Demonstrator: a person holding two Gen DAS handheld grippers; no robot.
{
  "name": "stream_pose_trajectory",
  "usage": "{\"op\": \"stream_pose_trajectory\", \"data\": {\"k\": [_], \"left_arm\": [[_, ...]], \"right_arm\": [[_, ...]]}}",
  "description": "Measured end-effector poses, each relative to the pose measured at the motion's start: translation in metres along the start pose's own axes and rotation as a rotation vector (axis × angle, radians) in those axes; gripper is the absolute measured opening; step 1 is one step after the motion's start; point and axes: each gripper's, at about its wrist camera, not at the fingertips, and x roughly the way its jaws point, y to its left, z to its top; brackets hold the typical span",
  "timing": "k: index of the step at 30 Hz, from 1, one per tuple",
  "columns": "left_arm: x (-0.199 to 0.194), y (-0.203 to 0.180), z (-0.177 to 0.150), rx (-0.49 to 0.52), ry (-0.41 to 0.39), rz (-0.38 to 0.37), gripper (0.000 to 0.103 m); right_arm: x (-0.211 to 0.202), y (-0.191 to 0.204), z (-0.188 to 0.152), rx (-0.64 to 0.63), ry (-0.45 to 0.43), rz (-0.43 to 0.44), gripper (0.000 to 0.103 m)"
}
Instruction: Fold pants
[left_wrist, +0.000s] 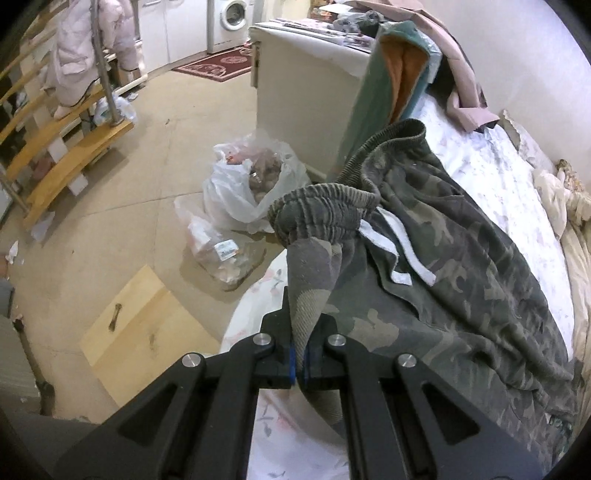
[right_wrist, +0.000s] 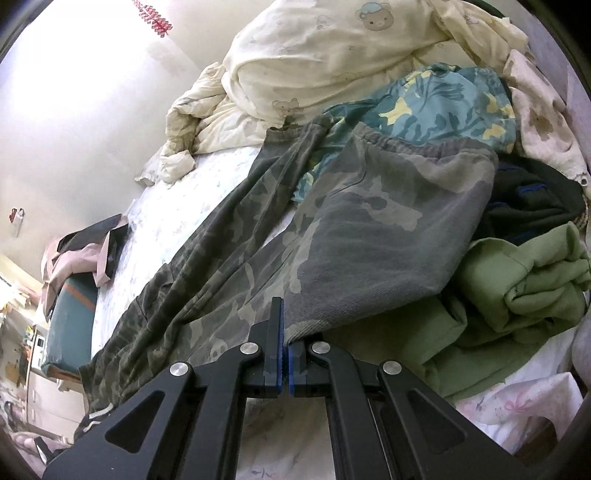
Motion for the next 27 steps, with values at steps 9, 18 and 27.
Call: {"op": "stream_pose_trajectory", "data": {"k": [9, 18, 27], "left_arm": [[-0.056, 0.034, -0.016, -0.034, -0.024, -0.104, 0.001], [-0.073, 0.052, -0.035, 0.004, -0.025, -0.053, 0.001], [-0.064, 0.049, -0.037, 0.007, 0.041, -0.018, 0.001]], "right_arm": [[-0.022, -0.010, 0.001, 0.031, -0.017, 0.028, 0.000], [-0.040, -0.020, 0.006, 0.028, -0.031, 0.047, 0.000], [-0.042, -0.003, 0.014, 0.018, -0.076, 0.071, 0.000]]}}
